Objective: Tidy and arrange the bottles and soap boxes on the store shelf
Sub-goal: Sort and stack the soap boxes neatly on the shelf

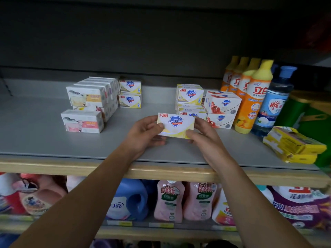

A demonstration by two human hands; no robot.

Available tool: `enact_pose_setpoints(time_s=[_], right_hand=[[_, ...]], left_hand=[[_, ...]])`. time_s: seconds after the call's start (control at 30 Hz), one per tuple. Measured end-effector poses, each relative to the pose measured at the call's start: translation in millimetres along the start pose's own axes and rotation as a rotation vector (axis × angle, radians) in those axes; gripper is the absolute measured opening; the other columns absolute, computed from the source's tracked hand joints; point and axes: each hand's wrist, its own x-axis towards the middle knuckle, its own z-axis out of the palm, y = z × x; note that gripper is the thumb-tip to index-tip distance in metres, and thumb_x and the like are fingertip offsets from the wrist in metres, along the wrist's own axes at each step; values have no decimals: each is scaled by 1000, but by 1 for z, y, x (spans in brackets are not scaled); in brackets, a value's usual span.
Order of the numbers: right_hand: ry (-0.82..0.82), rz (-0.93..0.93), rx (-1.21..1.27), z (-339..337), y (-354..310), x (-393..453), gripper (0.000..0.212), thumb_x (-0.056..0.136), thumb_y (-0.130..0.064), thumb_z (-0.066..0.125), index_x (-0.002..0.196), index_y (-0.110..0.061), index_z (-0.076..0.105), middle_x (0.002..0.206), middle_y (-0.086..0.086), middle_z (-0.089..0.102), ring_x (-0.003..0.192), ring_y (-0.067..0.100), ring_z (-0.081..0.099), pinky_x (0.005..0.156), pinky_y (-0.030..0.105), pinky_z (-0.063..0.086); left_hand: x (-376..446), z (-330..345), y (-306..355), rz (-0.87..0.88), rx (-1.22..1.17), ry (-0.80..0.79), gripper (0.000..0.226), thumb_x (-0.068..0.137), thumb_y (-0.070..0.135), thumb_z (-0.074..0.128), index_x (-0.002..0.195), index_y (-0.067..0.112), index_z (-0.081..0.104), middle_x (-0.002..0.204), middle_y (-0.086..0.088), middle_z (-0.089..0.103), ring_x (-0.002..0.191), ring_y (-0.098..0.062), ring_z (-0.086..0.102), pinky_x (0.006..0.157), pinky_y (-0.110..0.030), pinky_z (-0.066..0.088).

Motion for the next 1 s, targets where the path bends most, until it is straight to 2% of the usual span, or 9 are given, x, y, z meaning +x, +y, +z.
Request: enact_pose_setpoints(time_s=[0.1, 0.23, 0.33, 0.43, 0.6, 0.7, 0.87, 0.93, 1.0], right_hand=[[38, -47, -78, 2, 1, 0, 25, 90, -23, 64, 114, -32, 66, 107, -15, 73, 101, 1, 66, 88, 29, 50], [128, -106, -263, 4, -2, -1, 36, 88, -19, 68, 118, -37, 61, 118, -20, 65, 102, 6, 62, 92, 35, 51], [80, -93, -256, 5, -5, -3, 43, 85, -8, 68, 115, -37, 59, 125, -15, 61, 98, 15, 65, 90, 37, 53], [0, -62, -301, 7, -8, -6, 48, 78, -11, 74, 115, -38, 58, 127, -5, 61, 104, 12, 64, 91, 31, 52], [-21, -81, -374, 10, -10, -9, 48, 81, -7, 74, 117, -30, 54, 132, -2, 54, 109, 15, 62, 94, 36, 52], [-22, -142, -445, 12, -11, -10, 54, 78, -5, 76, 121, -28, 53, 131, -6, 46, 113, 9, 54, 92, 18, 48], [68, -216, -565, 12, -8, -6, 46, 80, -17, 77, 122, -18, 58, 118, -7, 51, 111, 7, 49, 83, 4, 34], [99, -155, -456, 10, -8, -5, 35, 83, -22, 76, 114, -26, 60, 112, -10, 60, 101, -1, 57, 75, 2, 39], [114, -95, -365, 8, -7, -5, 36, 84, -24, 75, 113, -34, 55, 105, -20, 61, 90, -15, 57, 67, -1, 40]], left_hand=[[0, -2, 1, 13, -37, -27, 35, 91, 3, 59, 126, 10, 59, 116, -11, 70, 95, -22, 70, 68, -34, 59], [2, -1, 1, -10, -47, 0, 45, 92, 4, 60, 132, 22, 56, 120, -9, 68, 90, -32, 71, 70, -37, 60], [1, 2, 2, -26, -95, 11, 27, 94, 10, 57, 118, 19, 64, 122, -14, 65, 94, -36, 69, 75, -38, 60], [2, 2, 1, 46, -59, 66, 12, 91, 0, 58, 97, 6, 67, 132, -10, 54, 112, -25, 62, 82, -36, 59], [1, 0, 0, 93, 6, 30, 20, 84, -15, 59, 93, 1, 67, 138, -2, 51, 119, -12, 57, 86, -31, 57], [1, 1, 0, 99, 27, 49, 22, 82, -15, 61, 93, 3, 68, 137, -6, 52, 122, -16, 56, 90, -34, 55], [-4, 5, 3, 58, -80, 54, 31, 80, -12, 66, 109, -3, 62, 123, -20, 59, 85, -29, 69, 71, -35, 61], [-4, 6, 3, 72, 85, 63, 30, 80, -5, 70, 109, 2, 64, 113, -18, 65, 60, -22, 65, 52, -28, 55], [0, 6, 0, 124, 369, 124, 21, 83, 10, 75, 103, 12, 68, 101, -10, 71, 55, -9, 62, 50, -24, 50]])
